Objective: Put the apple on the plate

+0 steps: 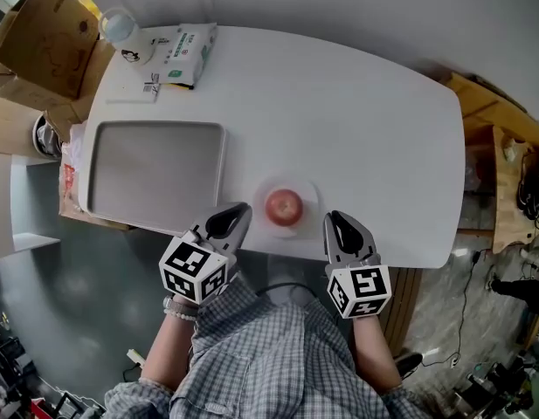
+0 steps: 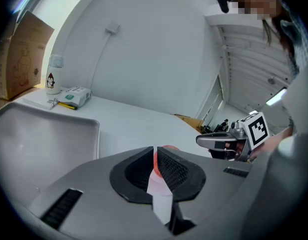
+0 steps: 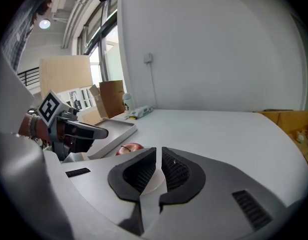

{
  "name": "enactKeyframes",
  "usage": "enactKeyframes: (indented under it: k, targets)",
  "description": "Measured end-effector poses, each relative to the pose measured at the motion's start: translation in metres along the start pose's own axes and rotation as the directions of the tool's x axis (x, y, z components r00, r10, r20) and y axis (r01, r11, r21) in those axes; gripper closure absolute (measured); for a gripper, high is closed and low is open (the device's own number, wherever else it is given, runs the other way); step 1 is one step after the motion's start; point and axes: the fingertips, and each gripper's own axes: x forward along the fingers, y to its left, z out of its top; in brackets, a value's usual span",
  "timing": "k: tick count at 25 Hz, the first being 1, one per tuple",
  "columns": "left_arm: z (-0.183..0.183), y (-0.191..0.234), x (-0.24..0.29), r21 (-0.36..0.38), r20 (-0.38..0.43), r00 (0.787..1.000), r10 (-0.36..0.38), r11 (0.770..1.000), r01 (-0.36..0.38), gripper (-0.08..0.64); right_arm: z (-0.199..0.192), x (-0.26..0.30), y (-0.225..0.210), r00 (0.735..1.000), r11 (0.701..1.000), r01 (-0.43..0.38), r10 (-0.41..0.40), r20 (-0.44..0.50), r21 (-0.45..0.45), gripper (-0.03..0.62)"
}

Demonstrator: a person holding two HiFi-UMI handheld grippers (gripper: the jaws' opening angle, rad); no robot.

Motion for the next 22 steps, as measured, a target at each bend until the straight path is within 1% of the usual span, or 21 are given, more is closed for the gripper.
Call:
enactKeyframes:
  k: [3, 8, 10, 13, 14, 17, 22]
  targets:
    - [-0.010, 0.004, 0.008, -0.030, -0.025, 1.000, 0.003, 1.000, -0.004, 0.554, -0.008, 0.006, -0.004, 1.000, 1.000, -0.004, 0.004, -0.026, 0.005, 0.569]
    - [-0.022, 0.011, 0.019, -0.059, -0.072, 0.997, 0.022, 0.998, -0.026, 0.549, -0.020, 0.014, -0.009, 0.998, 0.999, -0.003, 0.005, -0.064, 0.032, 0.568]
    - [-0.026, 0.012, 0.022, -0.082, -0.083, 0.996, 0.021, 0.996, -0.028, 0.505, -0.024, 0.016, -0.010, 0.997, 0.999, -0.005, 0.008, -0.077, 0.040, 0.568]
    - [-0.035, 0.015, 0.026, -0.101, -0.104, 0.994, 0.023, 0.994, -0.034, 0.488, -0.032, 0.021, -0.009, 0.995, 0.998, -0.018, 0.023, -0.095, 0.052, 0.563]
    - [-0.038, 0.016, 0.028, -0.104, -0.113, 0.993, 0.023, 0.994, -0.035, 0.485, -0.034, 0.023, -0.009, 0.995, 0.998, -0.025, 0.031, -0.100, 0.058, 0.558]
    - [-0.047, 0.016, 0.033, -0.112, -0.142, 0.990, 0.024, 0.993, -0.040, 0.477, -0.042, 0.027, -0.009, 0.992, 0.996, -0.049, 0.058, -0.114, 0.081, 0.516]
    - [-0.058, 0.019, 0.036, -0.155, -0.174, 0.984, 0.038, 0.986, -0.065, 0.476, -0.056, 0.033, -0.010, 0.985, 0.989, -0.061, 0.081, -0.151, 0.133, 0.499]
